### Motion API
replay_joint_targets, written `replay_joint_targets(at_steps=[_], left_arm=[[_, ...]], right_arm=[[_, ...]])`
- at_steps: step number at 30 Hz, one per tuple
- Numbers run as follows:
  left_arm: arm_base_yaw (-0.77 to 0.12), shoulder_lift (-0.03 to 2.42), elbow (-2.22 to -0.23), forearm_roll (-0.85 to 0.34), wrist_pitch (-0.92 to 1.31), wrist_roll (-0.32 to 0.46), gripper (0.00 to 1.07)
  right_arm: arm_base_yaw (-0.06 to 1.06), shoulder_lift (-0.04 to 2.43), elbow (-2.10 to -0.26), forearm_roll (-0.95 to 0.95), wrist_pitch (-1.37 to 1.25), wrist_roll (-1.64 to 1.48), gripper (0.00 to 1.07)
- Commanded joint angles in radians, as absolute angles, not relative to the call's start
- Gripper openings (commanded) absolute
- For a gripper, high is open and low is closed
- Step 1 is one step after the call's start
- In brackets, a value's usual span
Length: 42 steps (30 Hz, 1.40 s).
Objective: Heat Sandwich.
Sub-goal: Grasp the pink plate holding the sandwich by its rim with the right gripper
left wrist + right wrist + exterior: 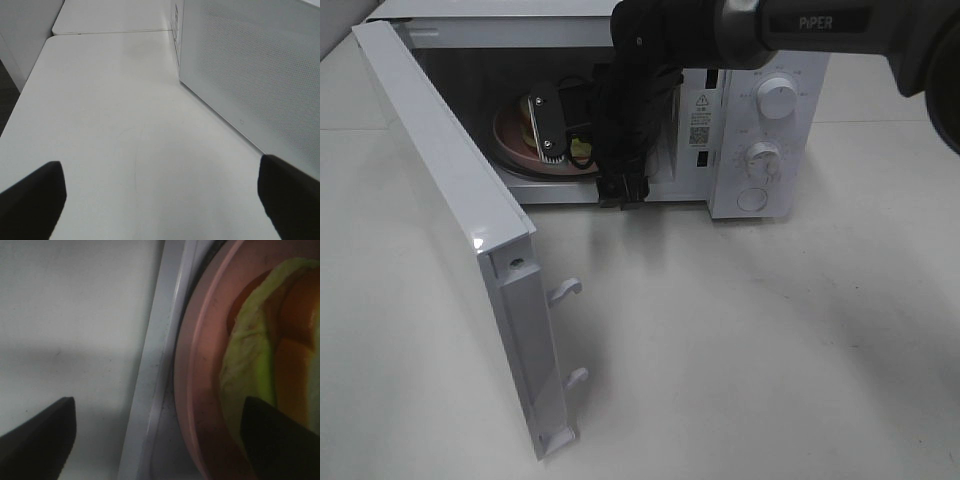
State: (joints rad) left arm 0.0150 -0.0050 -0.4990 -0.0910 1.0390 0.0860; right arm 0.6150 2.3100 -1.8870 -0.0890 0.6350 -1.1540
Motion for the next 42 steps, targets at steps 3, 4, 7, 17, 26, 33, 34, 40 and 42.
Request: replay_joint_targets(at_steps=[3,4,7,17,26,33,34,40,42], left_arm=[[0.017,-0.031,-0.496,-0.094,1.036,0.088,0.98],[0.017,-0.031,-0.496,-0.094,1.036,0.088,0.98],[0.017,-0.031,-0.496,-0.094,1.036,0.088,0.98],[0.017,-0.031,-0.496,-0.094,1.036,0.088,0.98],[0.017,-0.031,-0.496,-0.094,1.036,0.088,0.98],[0.017,-0.031,-0.496,-0.094,1.036,0.088,0.98],[0.017,-0.031,-0.496,-0.094,1.036,0.088,0.98],[0.017,-0.031,-0.496,-0.094,1.036,0.088,0.98],[0.017,-0.031,-0.496,-0.094,1.036,0.088,0.98]], right_arm=[[0.618,2.343,-1.943,-0.096,0.648,-1.152,0.85],[0.618,2.343,-1.943,-0.096,0.648,-1.152,0.85],[0.618,2.370,-1.970,-0.096,0.648,-1.152,0.83],[0.618,2.427,-2.012,-0.067,0.643,-1.134,0.72],[0.617,2.431,-2.013,-0.068,0.665,-1.078,0.00],[0.617,2.429,-2.013,-0.068,0.665,-1.078,0.00],[0.617,2.424,-2.013,-0.068,0.666,-1.088,0.00],[0.615,2.414,-2.013,-0.068,0.686,-1.125,0.00],[0.615,2.409,-2.012,-0.068,0.699,-1.141,0.00]])
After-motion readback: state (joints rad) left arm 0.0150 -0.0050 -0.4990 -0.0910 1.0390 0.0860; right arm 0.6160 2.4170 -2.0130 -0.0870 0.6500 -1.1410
